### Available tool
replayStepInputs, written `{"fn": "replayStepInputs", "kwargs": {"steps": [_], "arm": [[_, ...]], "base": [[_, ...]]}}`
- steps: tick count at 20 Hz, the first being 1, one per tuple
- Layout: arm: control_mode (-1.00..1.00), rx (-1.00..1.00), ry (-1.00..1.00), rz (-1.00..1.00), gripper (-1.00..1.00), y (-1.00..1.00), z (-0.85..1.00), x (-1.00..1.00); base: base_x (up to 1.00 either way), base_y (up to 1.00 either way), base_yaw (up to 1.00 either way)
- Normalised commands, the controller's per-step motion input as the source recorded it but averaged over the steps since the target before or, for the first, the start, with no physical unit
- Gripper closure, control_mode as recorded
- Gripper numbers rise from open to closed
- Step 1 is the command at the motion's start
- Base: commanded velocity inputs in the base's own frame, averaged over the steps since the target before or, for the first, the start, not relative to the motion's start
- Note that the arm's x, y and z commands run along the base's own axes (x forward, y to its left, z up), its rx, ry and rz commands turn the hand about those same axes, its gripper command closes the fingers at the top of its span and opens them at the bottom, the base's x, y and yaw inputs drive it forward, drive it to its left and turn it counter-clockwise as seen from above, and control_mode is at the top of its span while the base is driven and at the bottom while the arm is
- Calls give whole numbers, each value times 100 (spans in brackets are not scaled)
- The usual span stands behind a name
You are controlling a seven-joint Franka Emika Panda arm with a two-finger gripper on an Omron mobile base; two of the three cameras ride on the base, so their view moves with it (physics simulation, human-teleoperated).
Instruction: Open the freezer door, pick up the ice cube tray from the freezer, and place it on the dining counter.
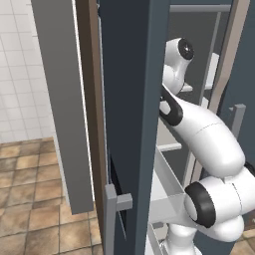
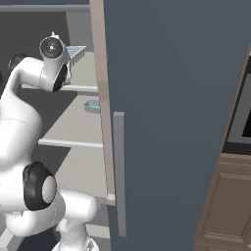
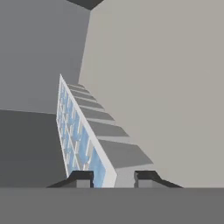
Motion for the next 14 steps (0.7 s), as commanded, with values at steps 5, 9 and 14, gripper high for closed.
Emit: {"fn": "replayStepInputs", "kwargs": {"steps": [5, 9, 14], "arm": [[-100, 0, -23, -3, 100, 0, 17, 0], [-100, 0, -2, -1, 100, -2, 44, 0], [-100, 0, 1, 0, 100, -11, 44, -4]], "base": [[0, 0, 0], [0, 0, 0], [0, 0, 0]]}}
